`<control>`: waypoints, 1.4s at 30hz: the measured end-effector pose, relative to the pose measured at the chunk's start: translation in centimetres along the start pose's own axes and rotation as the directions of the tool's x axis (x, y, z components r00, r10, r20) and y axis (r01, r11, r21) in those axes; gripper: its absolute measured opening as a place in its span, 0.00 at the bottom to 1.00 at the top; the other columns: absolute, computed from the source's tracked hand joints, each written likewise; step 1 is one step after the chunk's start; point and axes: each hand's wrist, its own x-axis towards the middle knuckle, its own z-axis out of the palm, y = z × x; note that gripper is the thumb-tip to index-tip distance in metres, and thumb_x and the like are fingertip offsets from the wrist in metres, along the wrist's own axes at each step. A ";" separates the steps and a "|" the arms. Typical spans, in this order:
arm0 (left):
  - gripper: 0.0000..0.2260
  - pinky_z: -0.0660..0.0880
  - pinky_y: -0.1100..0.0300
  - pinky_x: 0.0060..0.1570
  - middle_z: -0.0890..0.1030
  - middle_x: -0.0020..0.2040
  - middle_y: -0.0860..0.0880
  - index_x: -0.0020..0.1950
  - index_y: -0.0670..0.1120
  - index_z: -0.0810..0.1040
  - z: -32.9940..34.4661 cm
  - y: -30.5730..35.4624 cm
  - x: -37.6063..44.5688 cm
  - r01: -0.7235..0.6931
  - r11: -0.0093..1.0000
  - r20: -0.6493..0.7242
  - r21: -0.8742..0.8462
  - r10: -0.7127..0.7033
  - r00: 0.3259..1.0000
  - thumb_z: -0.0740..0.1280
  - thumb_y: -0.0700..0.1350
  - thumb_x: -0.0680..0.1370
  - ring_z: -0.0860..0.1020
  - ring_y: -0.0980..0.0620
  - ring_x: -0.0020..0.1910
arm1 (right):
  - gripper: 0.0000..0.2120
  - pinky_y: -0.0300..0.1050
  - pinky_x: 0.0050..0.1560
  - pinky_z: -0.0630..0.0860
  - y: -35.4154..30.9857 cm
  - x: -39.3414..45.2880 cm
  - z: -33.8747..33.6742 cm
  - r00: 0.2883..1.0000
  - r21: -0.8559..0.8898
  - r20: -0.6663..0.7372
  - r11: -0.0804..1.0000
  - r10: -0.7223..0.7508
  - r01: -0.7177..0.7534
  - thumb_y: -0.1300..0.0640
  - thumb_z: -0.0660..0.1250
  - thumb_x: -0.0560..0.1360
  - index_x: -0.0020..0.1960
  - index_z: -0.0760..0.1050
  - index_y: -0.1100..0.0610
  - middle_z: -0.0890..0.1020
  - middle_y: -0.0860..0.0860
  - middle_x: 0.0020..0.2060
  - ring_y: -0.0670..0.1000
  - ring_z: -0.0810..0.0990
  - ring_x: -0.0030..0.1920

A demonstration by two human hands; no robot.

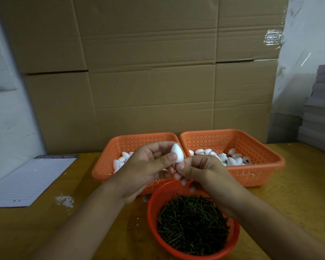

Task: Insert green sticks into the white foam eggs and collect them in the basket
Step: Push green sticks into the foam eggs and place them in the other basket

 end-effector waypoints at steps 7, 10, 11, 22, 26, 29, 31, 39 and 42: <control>0.16 0.80 0.60 0.46 0.84 0.54 0.40 0.57 0.50 0.84 0.0 0.0 -0.1 0.004 1.000 -0.001 -0.017 -0.004 1.000 0.76 0.51 0.70 0.82 0.52 0.41 | 0.12 0.36 0.32 0.73 0.2 0.1 -0.1 1.000 -0.006 0.009 1.000 -0.009 0.009 0.58 0.67 0.79 0.39 0.84 0.52 0.84 0.50 0.36 0.44 0.79 0.35; 0.17 0.80 0.60 0.44 0.85 0.52 0.43 0.58 0.51 0.83 -0.1 -0.1 0.0 -0.004 1.000 -0.018 -0.013 0.003 1.000 0.76 0.50 0.70 0.82 0.51 0.42 | 0.11 0.36 0.32 0.73 0.4 0.2 -0.1 0.999 -0.004 -0.008 1.000 -0.031 0.031 0.58 0.68 0.79 0.39 0.83 0.53 0.84 0.50 0.37 0.44 0.79 0.35; 0.17 0.79 0.61 0.44 0.85 0.51 0.44 0.59 0.51 0.83 -0.1 -0.1 0.1 -0.011 1.000 -0.027 -0.007 0.010 1.000 0.76 0.51 0.70 0.82 0.52 0.42 | 0.10 0.36 0.32 0.73 0.5 0.3 -0.1 0.999 0.002 -0.026 0.999 -0.042 0.043 0.58 0.68 0.78 0.40 0.83 0.54 0.84 0.50 0.37 0.44 0.79 0.35; 0.08 0.76 0.62 0.32 0.85 0.47 0.49 0.54 0.48 0.82 -1.6 -0.3 1.0 -0.013 1.000 -0.439 -0.014 0.005 0.898 0.63 0.41 0.83 0.79 0.54 0.34 | 0.07 0.36 0.29 0.73 0.6 0.8 -1.2 0.986 0.030 -0.158 0.998 -0.045 0.050 0.59 0.71 0.77 0.40 0.83 0.57 0.83 0.51 0.32 0.44 0.78 0.31; 0.09 0.76 0.60 0.32 0.86 0.46 0.50 0.55 0.49 0.82 -2.3 -0.6 1.1 0.022 0.999 -0.491 0.027 -0.006 0.871 0.63 0.39 0.81 0.80 0.54 0.35 | 0.07 0.38 0.30 0.74 0.7 1.6 -4.2 0.908 -0.348 -0.393 0.937 -0.143 -0.003 0.61 0.74 0.74 0.38 0.83 0.55 0.84 0.52 0.32 0.47 0.80 0.30; 0.09 0.76 0.62 0.32 0.86 0.46 0.50 0.55 0.48 0.82 -2.3 -0.7 1.2 0.028 0.999 -0.495 0.033 -0.008 0.869 0.64 0.38 0.81 0.80 0.54 0.35 | 0.06 0.30 0.28 0.70 1.1 1.9 -7.1 0.816 -0.586 -0.507 0.805 -0.279 -0.089 0.58 0.75 0.73 0.38 0.82 0.51 0.82 0.45 0.30 0.39 0.81 0.33; 0.10 0.76 0.62 0.31 0.86 0.47 0.49 0.55 0.48 0.82 -2.2 -0.8 1.2 0.031 0.999 -0.496 0.037 -0.009 0.868 0.64 0.37 0.80 0.80 0.54 0.36 | 0.04 0.30 0.28 0.69 1.7 1.8 -8.3 0.782 -0.670 -0.524 0.730 -0.337 -0.134 0.58 0.75 0.73 0.41 0.83 0.51 0.82 0.42 0.32 0.39 0.80 0.34; 0.10 0.78 0.59 0.35 0.86 0.47 0.50 0.55 0.49 0.82 -2.8 -1.1 1.3 0.065 0.994 -0.482 0.084 -0.017 0.876 0.65 0.38 0.80 0.81 0.54 0.37 | 0.10 0.49 0.44 0.80 3.6 2.4 -9.7 0.740 -0.700 -0.586 0.666 -0.330 -0.258 0.58 0.73 0.75 0.55 0.82 0.58 0.84 0.52 0.44 0.50 0.81 0.44; 0.09 0.78 0.62 0.38 0.86 0.48 0.51 0.53 0.52 0.82 -3.8 -1.5 1.5 0.071 0.968 -0.475 0.241 0.054 0.878 0.66 0.40 0.80 0.82 0.57 0.39 | 0.13 0.40 0.40 0.73 3.2 2.3 -9.5 0.729 -0.686 -0.589 0.693 -0.350 -0.221 0.57 0.74 0.74 0.57 0.81 0.57 0.80 0.47 0.40 0.48 0.79 0.43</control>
